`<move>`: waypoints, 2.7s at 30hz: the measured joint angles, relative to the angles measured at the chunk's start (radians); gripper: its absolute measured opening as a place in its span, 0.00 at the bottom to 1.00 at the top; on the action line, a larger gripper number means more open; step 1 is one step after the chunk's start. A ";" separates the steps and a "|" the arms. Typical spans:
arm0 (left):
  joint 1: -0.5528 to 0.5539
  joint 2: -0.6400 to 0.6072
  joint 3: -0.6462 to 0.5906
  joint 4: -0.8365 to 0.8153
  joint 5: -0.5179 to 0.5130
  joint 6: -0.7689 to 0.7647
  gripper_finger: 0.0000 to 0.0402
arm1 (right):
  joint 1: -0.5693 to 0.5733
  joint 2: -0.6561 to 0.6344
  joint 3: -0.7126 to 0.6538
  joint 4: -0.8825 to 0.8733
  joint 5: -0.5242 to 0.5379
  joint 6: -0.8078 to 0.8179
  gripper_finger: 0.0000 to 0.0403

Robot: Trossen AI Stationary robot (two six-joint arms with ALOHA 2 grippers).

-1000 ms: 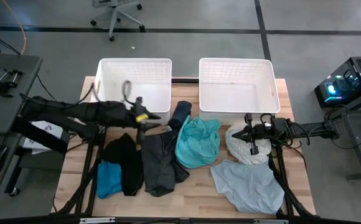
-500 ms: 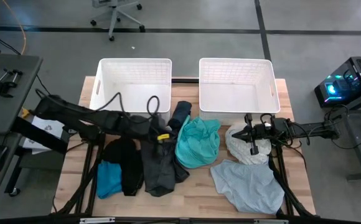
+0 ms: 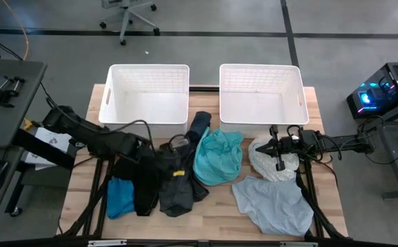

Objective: Sort clothes
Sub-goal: Put the gray short into the left white laundry bin

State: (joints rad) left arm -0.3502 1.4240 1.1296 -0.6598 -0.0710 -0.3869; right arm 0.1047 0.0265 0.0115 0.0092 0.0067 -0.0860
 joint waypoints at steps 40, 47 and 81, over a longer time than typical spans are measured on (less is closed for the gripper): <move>0.103 0.044 -0.693 0.840 -0.229 -1.096 0.61 | 0.000 0.000 0.000 0.000 0.000 0.000 0.00; 0.109 0.063 -0.783 1.167 -0.208 -0.945 0.48 | 0.000 0.000 0.000 0.000 0.000 0.000 0.00; 0.309 -0.259 0.305 0.432 -0.197 -0.092 0.03 | 0.000 0.000 0.000 0.000 0.000 0.000 0.00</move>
State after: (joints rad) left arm -0.0412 1.1650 1.4347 -0.2275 -0.2682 -0.4791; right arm 0.1047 0.0269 0.0116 0.0093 0.0063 -0.0860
